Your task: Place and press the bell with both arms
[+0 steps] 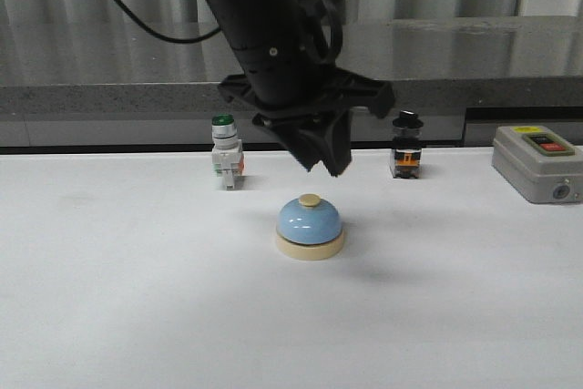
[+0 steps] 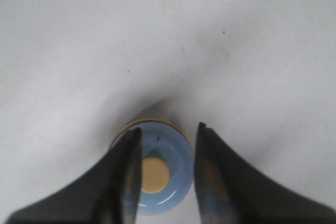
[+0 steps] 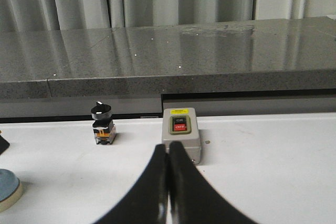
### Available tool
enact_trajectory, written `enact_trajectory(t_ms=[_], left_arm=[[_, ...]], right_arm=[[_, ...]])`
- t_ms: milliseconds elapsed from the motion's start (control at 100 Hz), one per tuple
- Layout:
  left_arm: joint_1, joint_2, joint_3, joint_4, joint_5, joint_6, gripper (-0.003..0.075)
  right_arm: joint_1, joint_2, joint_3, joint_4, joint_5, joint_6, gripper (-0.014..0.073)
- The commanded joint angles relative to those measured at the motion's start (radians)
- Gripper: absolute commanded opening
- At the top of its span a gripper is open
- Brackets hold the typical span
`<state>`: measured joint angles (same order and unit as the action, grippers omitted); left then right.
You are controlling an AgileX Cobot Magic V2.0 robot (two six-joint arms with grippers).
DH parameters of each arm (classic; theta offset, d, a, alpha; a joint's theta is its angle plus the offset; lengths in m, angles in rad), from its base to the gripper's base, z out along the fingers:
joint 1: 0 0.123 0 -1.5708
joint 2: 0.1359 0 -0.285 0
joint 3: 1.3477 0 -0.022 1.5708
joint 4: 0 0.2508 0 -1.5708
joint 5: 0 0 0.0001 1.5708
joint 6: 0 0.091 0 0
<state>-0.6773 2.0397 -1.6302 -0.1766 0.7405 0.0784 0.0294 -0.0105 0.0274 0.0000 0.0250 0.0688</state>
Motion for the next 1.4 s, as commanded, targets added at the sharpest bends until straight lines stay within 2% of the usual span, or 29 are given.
enact_trajectory(t_ms=[0,360,970,1120,1390], left_arm=[[0.009,-0.104,-0.033,-0.013,-0.03,-0.017,-0.0024],[0.154,-0.281,0.042,-0.011,-0.029,-0.057,-0.002],[0.565,-0.815,0.533,-0.004,-0.136,-0.064,-0.002],[0.608,-0.938,0.651,-0.004,-0.16,-0.064,-0.002],[0.61,-1.165,0.855,-0.004,-0.238,-0.064,-0.002]], right_arm=[[-0.005,-0.019,-0.016,-0.011,-0.082,-0.005,-0.006],[-0.005,-0.019,-0.016,-0.011,-0.082,-0.005,-0.006],[-0.005,-0.019,-0.016,-0.011,-0.082,-0.005,-0.006],[-0.005,-0.019,-0.016,-0.011,-0.082,-0.005,-0.006],[-0.005,-0.019,-0.016,-0.011,-0.082,-0.005,-0.006]])
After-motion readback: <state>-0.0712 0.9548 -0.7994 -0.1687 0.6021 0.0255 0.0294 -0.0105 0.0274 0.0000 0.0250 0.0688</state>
